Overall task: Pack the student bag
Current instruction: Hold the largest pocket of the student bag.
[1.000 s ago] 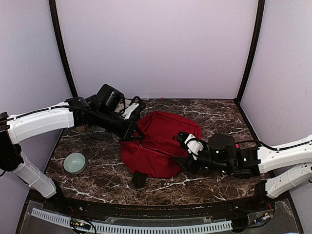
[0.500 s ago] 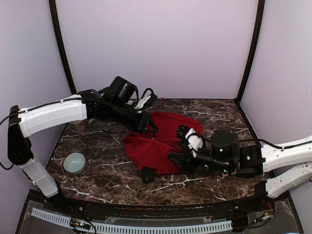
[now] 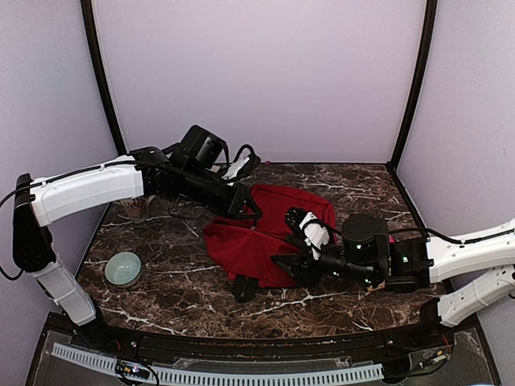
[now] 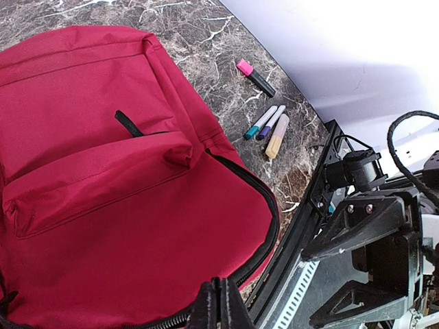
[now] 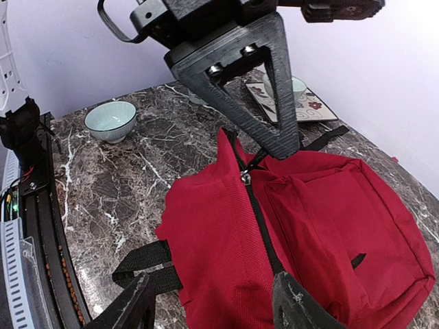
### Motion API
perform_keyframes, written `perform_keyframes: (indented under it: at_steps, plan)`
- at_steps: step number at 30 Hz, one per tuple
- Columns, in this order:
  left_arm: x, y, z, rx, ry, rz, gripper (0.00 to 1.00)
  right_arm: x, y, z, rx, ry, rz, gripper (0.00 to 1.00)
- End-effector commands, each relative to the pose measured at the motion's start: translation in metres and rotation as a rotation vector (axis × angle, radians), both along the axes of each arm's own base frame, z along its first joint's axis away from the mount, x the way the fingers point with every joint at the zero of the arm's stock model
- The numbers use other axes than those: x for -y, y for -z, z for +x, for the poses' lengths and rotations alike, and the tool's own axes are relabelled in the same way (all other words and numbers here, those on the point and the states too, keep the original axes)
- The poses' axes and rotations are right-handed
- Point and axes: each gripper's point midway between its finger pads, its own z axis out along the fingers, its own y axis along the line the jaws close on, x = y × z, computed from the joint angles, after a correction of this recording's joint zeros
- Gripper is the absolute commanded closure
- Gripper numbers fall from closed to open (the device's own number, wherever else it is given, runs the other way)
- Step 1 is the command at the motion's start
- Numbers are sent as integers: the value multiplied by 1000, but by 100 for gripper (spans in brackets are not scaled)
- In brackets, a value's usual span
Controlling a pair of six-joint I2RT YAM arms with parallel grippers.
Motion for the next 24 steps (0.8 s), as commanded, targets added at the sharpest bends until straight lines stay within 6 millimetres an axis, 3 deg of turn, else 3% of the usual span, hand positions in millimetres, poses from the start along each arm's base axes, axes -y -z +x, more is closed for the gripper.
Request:
perform_keyframes:
  at_steps: [1, 6, 10, 18, 24]
  plan:
    - [9, -35, 2, 73, 36, -87, 100, -14, -11, -8, 16, -64, 27, 41]
    - [9, -38, 0, 83, 51, -90, 100, -17, -8, 1, 40, -25, -8, 41]
    - [10, -39, -4, 77, 73, -105, 100, -21, -19, 12, 110, 17, 2, 38]
    - [12, -41, -11, 62, 102, -133, 100, -35, 4, 32, 153, 29, -124, 38]
    - [8, -36, -13, 58, 94, -129, 100, -44, 25, 39, 137, 22, -221, 60]
